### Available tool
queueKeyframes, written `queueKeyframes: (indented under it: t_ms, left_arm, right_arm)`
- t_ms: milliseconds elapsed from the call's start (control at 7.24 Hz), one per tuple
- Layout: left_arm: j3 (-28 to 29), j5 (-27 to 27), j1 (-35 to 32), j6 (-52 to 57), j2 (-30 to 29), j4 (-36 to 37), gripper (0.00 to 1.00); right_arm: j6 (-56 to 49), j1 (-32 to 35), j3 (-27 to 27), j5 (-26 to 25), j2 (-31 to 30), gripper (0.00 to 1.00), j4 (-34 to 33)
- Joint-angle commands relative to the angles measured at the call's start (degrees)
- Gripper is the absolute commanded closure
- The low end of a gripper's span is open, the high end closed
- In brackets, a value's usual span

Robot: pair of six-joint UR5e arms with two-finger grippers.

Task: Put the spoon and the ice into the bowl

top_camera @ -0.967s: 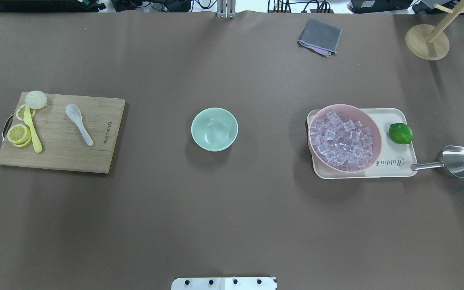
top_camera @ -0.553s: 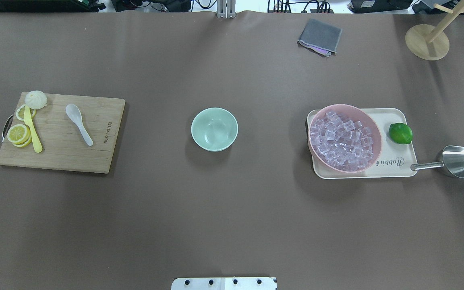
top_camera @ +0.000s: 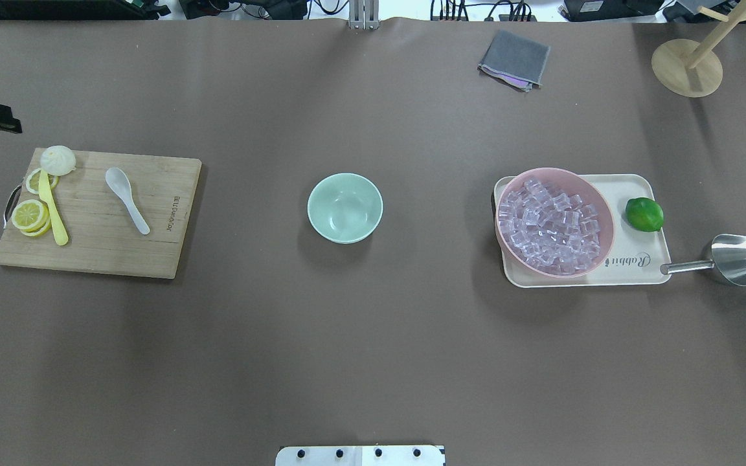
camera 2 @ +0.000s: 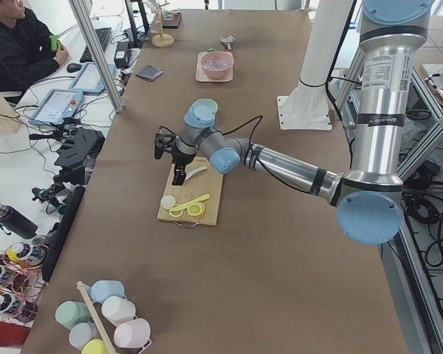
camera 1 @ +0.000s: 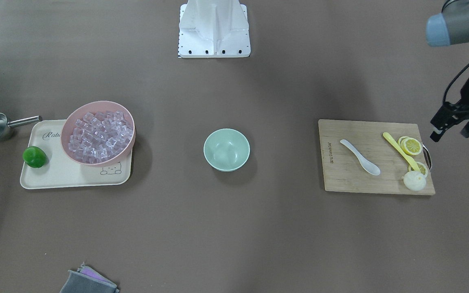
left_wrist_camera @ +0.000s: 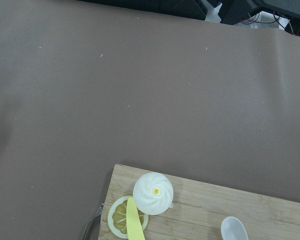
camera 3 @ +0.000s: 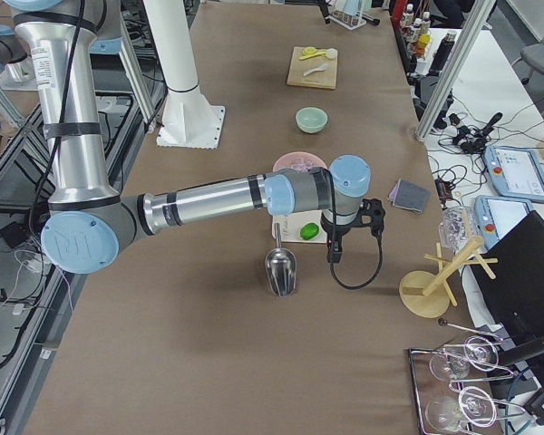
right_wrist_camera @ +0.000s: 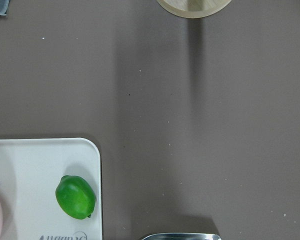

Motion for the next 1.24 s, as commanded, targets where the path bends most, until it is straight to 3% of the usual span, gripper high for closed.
queueKeyframes:
  t_ms: [0,414,691,1105]
  left_arm:
    - [0.48,11.02,10.06,-11.54,-5.05,7.67,0.03]
    - [0.65,19.57,19.31,-23.96,-7.27,9.38,0.03]
    - [3.45,23.72,22.93,-27.50,-8.50,9.65,0.16]
    - [7.32,23.73,23.64,-27.42,-10.44,9.30,0.16]
  right_arm:
    - [1.87,-0.26,0.36,0.82,0.12,0.00,1.67]
    - [17.57,-5.17,0.36,0.64,0.56,0.00,13.61]
    - [18.67,-6.06,0.45,0.73,1.52,0.00,14.70]
    - [18.67,-6.68,0.98,0.90,2.14,0.00,14.70]
